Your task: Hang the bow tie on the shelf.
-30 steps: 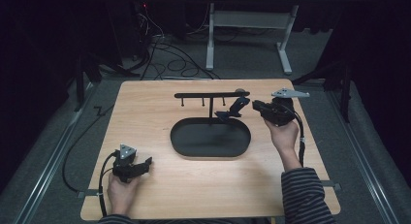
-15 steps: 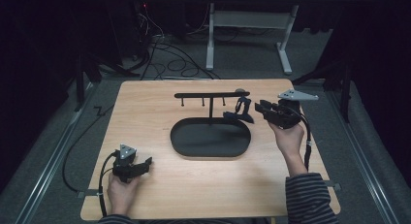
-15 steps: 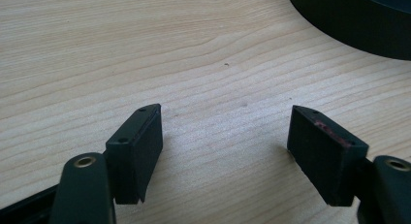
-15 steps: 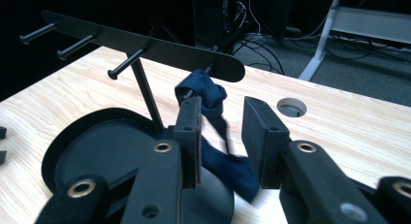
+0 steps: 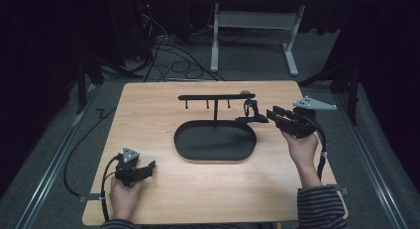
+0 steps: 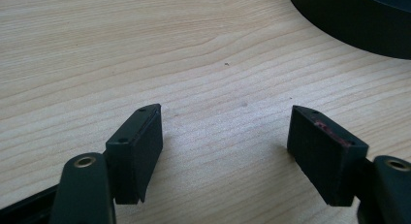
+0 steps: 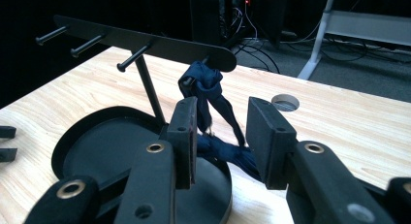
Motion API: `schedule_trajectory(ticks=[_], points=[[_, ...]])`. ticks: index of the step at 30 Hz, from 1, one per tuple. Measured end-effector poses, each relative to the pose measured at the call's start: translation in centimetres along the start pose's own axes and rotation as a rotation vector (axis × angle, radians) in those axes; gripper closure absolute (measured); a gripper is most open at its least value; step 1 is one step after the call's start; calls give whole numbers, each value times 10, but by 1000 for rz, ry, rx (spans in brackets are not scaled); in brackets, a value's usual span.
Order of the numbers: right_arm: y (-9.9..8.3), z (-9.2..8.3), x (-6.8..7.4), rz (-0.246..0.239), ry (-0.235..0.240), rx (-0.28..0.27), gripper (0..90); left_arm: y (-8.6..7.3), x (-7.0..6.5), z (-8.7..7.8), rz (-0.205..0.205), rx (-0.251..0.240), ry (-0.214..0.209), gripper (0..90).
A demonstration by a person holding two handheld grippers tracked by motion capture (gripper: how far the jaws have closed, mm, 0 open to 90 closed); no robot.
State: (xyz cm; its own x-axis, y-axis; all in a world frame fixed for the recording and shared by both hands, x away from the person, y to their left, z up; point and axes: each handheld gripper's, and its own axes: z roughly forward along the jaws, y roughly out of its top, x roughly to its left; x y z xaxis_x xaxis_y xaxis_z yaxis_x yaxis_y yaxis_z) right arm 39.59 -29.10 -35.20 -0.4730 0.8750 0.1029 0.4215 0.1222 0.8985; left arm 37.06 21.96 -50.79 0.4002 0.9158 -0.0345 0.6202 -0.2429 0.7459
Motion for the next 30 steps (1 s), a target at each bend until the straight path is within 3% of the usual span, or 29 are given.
schedule_trajectory(ticks=[30], points=[[-21, -38, 4, 19, -4, -52, 613, 0, 0, 0, -1, -3, 0, 293]])
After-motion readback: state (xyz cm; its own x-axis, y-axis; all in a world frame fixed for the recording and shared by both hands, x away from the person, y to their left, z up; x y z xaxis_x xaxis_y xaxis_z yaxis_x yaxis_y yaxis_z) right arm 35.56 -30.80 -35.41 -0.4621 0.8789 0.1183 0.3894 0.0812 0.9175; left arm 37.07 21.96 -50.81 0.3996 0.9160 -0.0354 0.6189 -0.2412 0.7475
